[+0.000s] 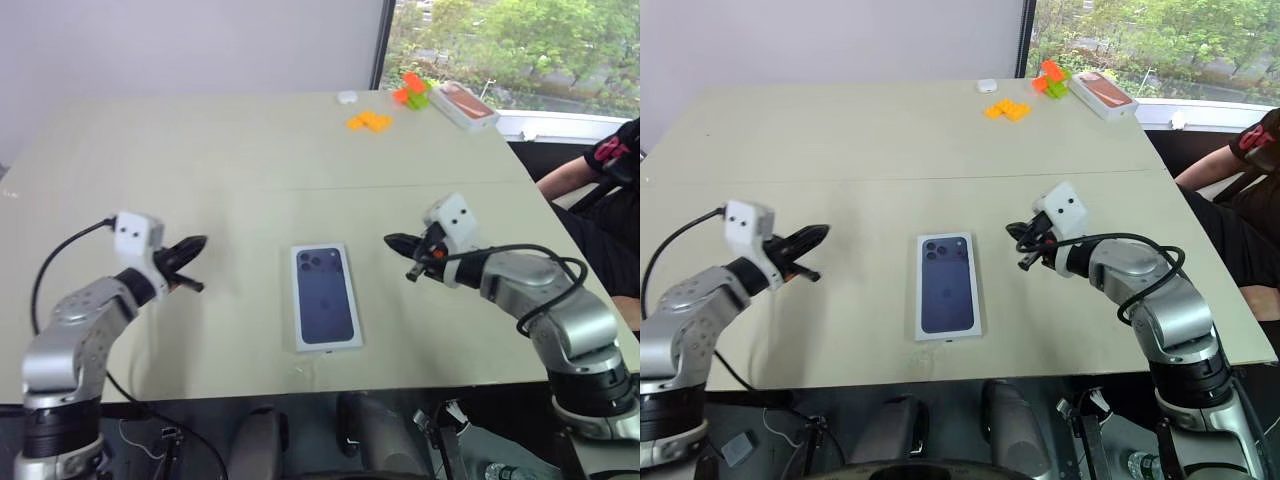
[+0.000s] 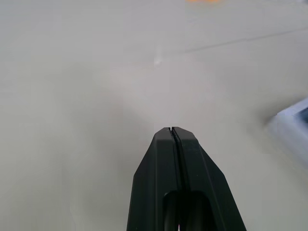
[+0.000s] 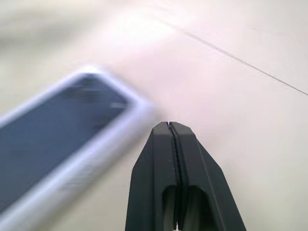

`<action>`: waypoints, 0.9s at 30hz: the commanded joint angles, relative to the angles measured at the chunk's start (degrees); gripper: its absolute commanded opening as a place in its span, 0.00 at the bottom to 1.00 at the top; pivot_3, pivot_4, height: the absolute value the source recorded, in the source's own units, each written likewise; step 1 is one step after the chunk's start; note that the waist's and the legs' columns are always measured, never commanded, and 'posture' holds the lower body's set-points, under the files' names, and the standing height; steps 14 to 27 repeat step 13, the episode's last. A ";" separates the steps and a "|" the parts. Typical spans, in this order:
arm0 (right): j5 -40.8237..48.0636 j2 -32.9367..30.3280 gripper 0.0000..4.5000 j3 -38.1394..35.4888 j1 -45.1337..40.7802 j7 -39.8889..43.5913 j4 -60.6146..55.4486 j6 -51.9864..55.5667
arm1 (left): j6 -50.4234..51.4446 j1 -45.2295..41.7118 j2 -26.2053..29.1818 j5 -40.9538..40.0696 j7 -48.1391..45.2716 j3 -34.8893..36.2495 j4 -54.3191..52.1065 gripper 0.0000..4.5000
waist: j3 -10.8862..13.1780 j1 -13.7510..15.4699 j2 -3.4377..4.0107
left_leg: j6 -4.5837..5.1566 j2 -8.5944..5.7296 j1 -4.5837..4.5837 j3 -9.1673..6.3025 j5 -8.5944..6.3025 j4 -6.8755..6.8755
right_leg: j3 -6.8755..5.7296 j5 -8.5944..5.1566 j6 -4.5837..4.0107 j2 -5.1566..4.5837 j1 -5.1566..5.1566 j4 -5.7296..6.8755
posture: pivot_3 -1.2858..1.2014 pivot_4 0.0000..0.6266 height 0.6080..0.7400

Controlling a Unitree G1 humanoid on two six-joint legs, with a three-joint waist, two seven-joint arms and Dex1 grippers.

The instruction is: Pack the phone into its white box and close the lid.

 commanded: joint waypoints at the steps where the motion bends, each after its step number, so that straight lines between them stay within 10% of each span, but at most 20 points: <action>1: -1.07 2.11 0.00 -4.99 -1.88 -2.65 5.57 -4.82 | -3.77 3.46 0.74 0.80 0.86 5.01 -1.22 0.01 | 0.00 0.06 0.02 | 0.00 0.02 0.01 0.03 0.00 0.01 | 0.01 0.00 0.00 -0.02 0.00 -0.01 | 0.52 0.24 1.00; 27: -2.28 3.01 0.00 -3.74 0.52 0.48 7.68 -8.95 | -5.71 9.97 1.11 1.13 0.93 6.18 -3.32 0.01 | 0.01 -0.06 0.02 | 0.01 0.06 0.00 0.06 -0.01 -0.02 | 0.04 0.01 0.00 -0.13 0.02 -0.05 | 0.52 0.24 1.00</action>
